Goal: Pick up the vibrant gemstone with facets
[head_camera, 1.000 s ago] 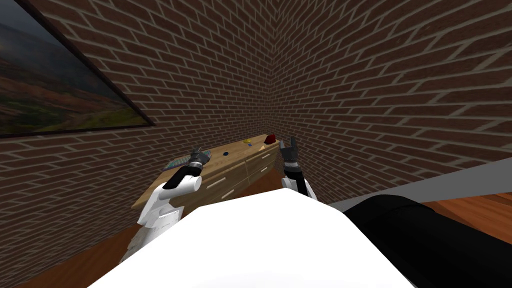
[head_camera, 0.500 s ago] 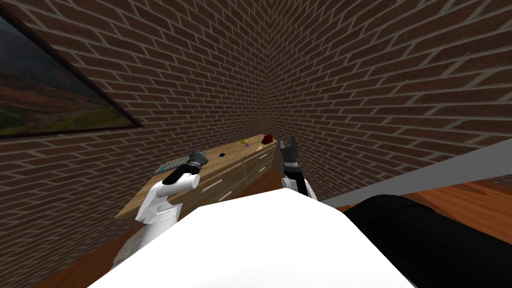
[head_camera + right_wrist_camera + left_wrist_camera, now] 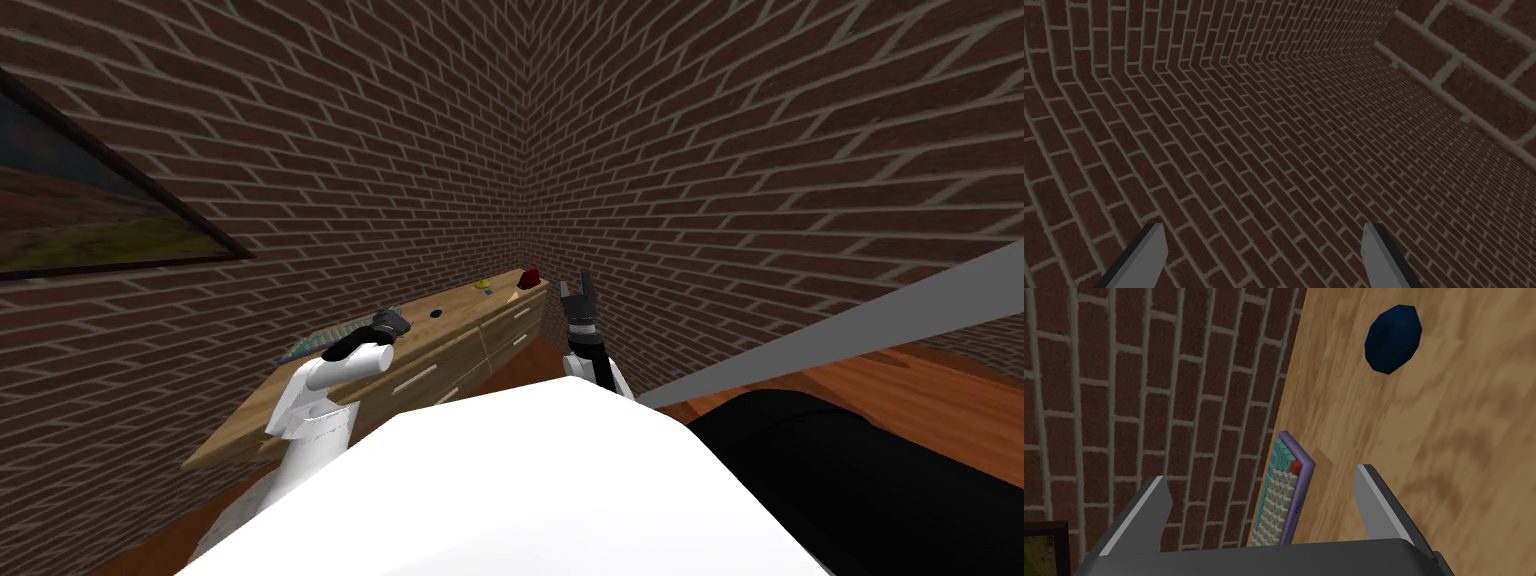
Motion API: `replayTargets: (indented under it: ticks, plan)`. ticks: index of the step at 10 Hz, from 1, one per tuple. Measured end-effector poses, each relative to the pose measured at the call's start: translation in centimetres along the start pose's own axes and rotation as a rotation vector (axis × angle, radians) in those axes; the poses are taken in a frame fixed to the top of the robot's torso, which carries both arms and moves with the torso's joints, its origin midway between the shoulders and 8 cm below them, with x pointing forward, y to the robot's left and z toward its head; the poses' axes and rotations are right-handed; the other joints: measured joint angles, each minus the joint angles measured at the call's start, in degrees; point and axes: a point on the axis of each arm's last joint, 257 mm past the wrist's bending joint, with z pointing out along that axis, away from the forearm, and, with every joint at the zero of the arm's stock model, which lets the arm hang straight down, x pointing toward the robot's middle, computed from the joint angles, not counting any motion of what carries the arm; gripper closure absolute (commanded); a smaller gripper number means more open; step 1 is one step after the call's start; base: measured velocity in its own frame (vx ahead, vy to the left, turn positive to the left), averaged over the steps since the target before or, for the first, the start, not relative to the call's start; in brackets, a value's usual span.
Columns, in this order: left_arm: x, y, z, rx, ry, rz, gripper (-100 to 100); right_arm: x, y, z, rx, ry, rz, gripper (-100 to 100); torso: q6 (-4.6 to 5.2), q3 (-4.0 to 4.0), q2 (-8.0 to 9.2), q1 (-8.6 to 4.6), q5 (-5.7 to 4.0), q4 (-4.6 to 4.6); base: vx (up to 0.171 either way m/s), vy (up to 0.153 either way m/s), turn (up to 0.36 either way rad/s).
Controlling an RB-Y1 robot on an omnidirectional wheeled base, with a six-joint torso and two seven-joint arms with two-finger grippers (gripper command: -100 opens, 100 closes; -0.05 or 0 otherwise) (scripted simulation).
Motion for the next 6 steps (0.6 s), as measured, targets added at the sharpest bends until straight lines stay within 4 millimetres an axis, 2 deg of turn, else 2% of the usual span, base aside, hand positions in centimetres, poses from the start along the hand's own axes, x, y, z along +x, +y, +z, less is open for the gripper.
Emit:
replayTargets:
  ticks: [2,6]
  plan:
    - [-0.8,0.5,0.2,-0.03,-0.028,-0.006,-100,0.0,0.0,0.0,0.0,0.0,0.0,0,-0.03,0.03,0.05,0.05,0.01,0.01,0.016,-0.02,-0.054]
    - [-3.5,1.4,0.8,-0.099,-0.106,-0.025,-100,0.0,0.0,0.0,0.0,0.0,0.0,0,-0.02,-0.01,-0.02,0.0,0.0,-0.01,0.032,-0.03,-0.086]
